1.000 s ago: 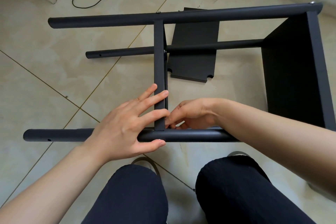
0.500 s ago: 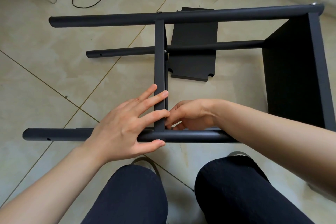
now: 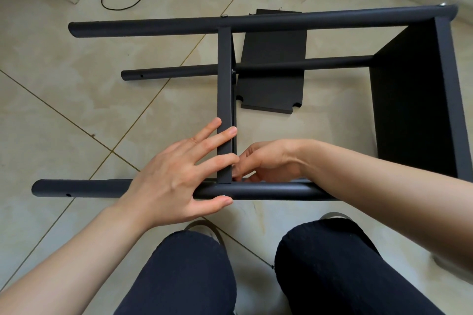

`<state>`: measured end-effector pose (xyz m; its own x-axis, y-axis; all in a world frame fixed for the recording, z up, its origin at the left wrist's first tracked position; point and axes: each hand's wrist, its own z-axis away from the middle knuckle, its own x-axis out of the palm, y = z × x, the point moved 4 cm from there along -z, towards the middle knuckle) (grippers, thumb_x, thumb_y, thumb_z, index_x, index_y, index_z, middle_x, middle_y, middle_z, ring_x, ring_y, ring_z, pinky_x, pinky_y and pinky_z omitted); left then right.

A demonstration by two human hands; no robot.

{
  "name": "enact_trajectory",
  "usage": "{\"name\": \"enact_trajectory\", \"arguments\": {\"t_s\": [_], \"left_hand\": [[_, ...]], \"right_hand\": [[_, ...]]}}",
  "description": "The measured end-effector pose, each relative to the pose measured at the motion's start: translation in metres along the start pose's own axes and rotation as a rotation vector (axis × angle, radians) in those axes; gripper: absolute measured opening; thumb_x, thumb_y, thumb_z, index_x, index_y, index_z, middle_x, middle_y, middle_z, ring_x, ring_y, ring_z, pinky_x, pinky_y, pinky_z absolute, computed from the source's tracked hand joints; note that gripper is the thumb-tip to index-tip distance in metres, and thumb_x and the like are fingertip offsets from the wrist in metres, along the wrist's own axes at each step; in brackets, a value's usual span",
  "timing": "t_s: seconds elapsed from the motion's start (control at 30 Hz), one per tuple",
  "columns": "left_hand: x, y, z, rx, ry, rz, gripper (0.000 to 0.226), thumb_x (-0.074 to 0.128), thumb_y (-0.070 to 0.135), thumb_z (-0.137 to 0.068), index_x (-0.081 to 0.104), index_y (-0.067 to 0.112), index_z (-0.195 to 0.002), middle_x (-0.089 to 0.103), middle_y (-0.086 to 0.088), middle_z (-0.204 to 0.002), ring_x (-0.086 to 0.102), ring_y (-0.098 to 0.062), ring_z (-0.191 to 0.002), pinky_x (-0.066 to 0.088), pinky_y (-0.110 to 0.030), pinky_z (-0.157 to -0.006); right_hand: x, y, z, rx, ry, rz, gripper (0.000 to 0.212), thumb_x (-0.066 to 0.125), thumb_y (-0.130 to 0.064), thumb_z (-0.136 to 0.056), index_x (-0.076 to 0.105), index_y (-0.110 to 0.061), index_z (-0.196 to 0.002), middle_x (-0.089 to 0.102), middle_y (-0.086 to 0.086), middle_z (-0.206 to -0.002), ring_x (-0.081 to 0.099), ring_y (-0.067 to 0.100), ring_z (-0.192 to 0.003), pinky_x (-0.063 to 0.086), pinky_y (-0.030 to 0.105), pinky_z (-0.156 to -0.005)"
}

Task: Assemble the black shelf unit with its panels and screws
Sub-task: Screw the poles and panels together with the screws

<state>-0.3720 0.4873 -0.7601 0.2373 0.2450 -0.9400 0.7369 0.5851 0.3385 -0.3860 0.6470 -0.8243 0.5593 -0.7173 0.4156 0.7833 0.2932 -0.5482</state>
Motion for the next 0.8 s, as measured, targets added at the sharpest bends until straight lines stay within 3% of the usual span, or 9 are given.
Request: {"name": "enact_trajectory", "arguments": {"t_s": [0.17, 0.3, 0.37, 0.57, 0.73, 0.8], "left_hand": [[-0.0002, 0.0005, 0.0000, 0.006, 0.008, 0.007, 0.058, 0.057, 0.061, -0.089, 0.059, 0.023, -0.133, 0.028, 0.000, -0.164, 0.019, -0.023, -0.154, 0.041, -0.034, -0.098], [-0.0004, 0.0009, 0.0000, 0.004, 0.005, 0.007, 0.058, 0.057, 0.061, -0.089, 0.060, 0.023, -0.133, 0.028, 0.000, -0.164, 0.018, -0.022, -0.154, 0.044, -0.037, -0.098], [-0.0004, 0.0012, -0.0001, 0.004, 0.003, 0.007, 0.059, 0.056, 0.062, -0.089, 0.060, 0.023, -0.133, 0.027, 0.000, -0.164, 0.018, -0.022, -0.154, 0.044, -0.037, -0.097], [-0.0001, 0.0010, 0.0001, 0.006, 0.008, 0.014, 0.058, 0.057, 0.061, -0.089, 0.058, 0.023, -0.133, 0.027, 0.000, -0.164, 0.019, -0.022, -0.154, 0.045, -0.037, -0.096], [-0.0004, 0.0016, 0.0004, 0.006, 0.009, 0.019, 0.058, 0.057, 0.061, -0.089, 0.059, 0.023, -0.132, 0.028, 0.001, -0.164, 0.018, -0.022, -0.154, 0.043, -0.036, -0.097], [-0.0001, 0.0011, 0.0002, 0.002, 0.006, 0.017, 0.058, 0.057, 0.061, -0.089, 0.061, 0.023, -0.132, 0.028, 0.001, -0.164, 0.018, -0.021, -0.154, 0.042, -0.035, -0.098]], "right_hand": [[-0.0013, 0.0013, 0.0003, -0.014, 0.057, 0.050, 0.014, 0.059, -0.009, -0.095, 0.068, -0.006, -0.084, 0.059, 0.010, -0.084, 0.059, 0.014, -0.069, 0.052, 0.024, -0.074], [0.0011, 0.0009, 0.0019, -0.035, 0.028, 0.038, 0.023, 0.056, -0.009, -0.098, 0.061, 0.002, -0.117, 0.055, 0.018, -0.105, 0.060, 0.019, -0.085, 0.054, 0.025, -0.079], [0.0014, 0.0000, 0.0014, -0.038, 0.019, 0.033, 0.029, 0.056, -0.008, -0.098, 0.057, 0.004, -0.124, 0.054, 0.018, -0.107, 0.057, 0.022, -0.091, 0.053, 0.026, -0.083], [0.0014, 0.0024, -0.0027, -0.016, 0.031, 0.046, 0.019, 0.057, -0.010, -0.098, 0.059, -0.003, -0.116, 0.059, 0.013, -0.095, 0.059, 0.019, -0.084, 0.051, 0.031, -0.088], [0.0002, 0.0033, -0.0048, -0.009, 0.047, 0.088, 0.012, 0.056, -0.009, -0.097, 0.066, -0.004, -0.094, 0.060, 0.014, -0.094, 0.060, 0.015, -0.077, 0.051, 0.024, -0.077], [-0.0006, 0.0021, -0.0042, -0.021, 0.032, 0.069, 0.011, 0.056, -0.008, -0.097, 0.065, -0.001, -0.100, 0.060, 0.014, -0.093, 0.061, 0.017, -0.081, 0.053, 0.026, -0.081]]}}
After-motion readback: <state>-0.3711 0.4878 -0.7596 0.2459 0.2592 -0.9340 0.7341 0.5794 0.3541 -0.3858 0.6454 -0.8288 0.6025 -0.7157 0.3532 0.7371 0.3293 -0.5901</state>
